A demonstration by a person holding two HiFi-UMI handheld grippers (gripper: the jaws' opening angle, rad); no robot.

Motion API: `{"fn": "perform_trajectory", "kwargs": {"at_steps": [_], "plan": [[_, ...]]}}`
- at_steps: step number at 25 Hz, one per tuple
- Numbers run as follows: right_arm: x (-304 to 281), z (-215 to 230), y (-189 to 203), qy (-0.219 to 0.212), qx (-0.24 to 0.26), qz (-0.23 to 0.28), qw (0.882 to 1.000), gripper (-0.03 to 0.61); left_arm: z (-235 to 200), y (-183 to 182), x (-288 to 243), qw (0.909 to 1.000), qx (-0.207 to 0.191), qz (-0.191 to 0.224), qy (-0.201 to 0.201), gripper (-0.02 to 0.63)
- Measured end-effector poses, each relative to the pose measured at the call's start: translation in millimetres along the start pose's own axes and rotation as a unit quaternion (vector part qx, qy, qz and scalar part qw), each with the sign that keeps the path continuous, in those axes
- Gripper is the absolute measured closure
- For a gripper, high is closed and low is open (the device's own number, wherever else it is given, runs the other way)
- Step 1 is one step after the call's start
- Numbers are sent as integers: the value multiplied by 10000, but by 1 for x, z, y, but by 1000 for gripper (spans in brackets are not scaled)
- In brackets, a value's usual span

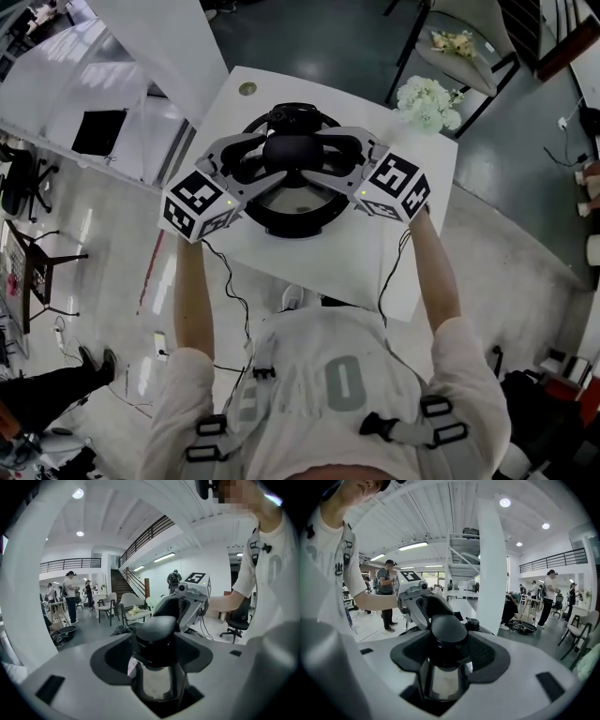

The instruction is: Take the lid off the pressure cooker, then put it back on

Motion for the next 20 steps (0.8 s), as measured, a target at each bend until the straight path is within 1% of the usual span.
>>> {"fn": "perform_trajectory", "kwargs": {"at_steps": [2, 5, 9, 16, 20], "plan": [[1, 0, -1, -42, -27, -40, 10000, 324, 1, 1, 0, 10000, 37, 42, 47, 356], [1, 0, -2, -43, -17, -99, 9999, 327, 2, 1, 1, 10000, -35, 14, 59, 364], [-1, -1, -1, 62, -6, -123, 9999, 333, -3, 1, 1, 9997, -162, -133, 157, 370], [2, -9, -3, 479, -143, -153, 9986, 337, -6, -3, 2, 9990, -332, -251, 186, 374], [5, -18, -4, 739, -306, -234, 9965, 345, -10, -3, 7, 9986, -386, -324, 154, 382]]}}
Point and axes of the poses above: the fingertips, and each gripper's own axes: x backward along the fingers, z to its right, y out of its underside, the point moved 9 cm from there along x, backward along the fingers, and after that the axes turned 6 degrees about y, right-handed, at the moved point
